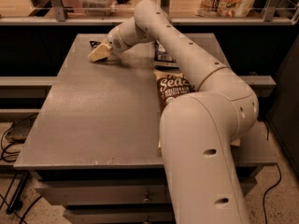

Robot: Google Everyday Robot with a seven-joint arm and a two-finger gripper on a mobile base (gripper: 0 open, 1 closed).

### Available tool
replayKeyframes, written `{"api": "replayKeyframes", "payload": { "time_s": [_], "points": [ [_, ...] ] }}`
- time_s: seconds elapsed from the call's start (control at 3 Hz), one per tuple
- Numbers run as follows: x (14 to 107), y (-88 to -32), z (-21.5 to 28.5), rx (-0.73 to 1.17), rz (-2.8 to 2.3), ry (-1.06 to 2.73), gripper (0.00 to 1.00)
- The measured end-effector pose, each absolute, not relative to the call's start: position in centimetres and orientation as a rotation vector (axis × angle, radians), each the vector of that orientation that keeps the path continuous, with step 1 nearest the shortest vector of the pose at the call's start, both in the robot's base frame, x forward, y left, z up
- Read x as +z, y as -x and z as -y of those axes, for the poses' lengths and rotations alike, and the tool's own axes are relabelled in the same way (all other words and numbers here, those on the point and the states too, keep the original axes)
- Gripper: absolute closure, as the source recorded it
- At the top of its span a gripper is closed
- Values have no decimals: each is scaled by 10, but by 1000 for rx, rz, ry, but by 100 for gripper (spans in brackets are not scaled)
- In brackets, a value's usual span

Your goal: Pick rxbar chocolate

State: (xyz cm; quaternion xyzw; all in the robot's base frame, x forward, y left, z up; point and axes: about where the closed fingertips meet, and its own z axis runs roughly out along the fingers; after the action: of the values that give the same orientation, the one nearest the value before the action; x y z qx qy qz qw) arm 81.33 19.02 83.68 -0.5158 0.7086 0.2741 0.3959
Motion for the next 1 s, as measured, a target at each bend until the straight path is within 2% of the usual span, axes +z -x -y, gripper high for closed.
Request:
{"api": "replayKeyframes", "payload": {
  "time_s": [1.0],
  "points": [
    [837, -813, -190, 694, -1795, 1308, 100]
  ]
}}
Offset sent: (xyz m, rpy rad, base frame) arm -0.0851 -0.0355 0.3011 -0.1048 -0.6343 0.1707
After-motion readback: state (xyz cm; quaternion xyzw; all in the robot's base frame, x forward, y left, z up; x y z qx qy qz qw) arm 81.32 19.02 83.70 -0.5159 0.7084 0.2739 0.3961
